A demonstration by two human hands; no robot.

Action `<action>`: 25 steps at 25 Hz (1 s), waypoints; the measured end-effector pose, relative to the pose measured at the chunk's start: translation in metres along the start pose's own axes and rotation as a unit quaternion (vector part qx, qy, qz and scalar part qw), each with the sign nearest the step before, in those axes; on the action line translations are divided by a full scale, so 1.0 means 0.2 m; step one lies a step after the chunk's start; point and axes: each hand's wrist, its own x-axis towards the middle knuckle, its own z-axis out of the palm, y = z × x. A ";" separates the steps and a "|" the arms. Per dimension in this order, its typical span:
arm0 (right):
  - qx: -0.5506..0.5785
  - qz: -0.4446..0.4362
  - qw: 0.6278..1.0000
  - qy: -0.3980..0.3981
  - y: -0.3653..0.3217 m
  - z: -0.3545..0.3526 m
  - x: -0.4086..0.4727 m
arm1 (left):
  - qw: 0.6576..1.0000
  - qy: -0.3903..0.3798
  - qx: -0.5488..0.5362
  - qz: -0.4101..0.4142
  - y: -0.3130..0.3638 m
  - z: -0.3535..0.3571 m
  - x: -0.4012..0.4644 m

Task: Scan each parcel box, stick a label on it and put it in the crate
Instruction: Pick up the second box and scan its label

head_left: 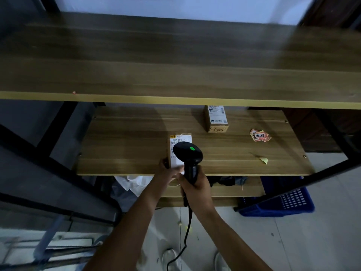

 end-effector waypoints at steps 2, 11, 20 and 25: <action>0.013 0.002 1.000 0.001 0.00 0.00 -0.01 | 1.000 -0.006 0.005 0.002 -0.01 -0.01 0.00; 0.025 0.006 1.000 -0.004 0.01 0.02 -0.02 | 0.999 -0.015 -0.033 0.012 -0.03 -0.03 0.01; 0.028 0.006 1.000 -0.011 0.02 0.03 -0.01 | 0.998 -0.015 -0.063 0.010 -0.04 -0.04 0.05; 0.025 0.000 1.000 -0.009 0.04 0.03 0.00 | 0.995 -0.045 -0.086 0.012 -0.04 -0.07 0.04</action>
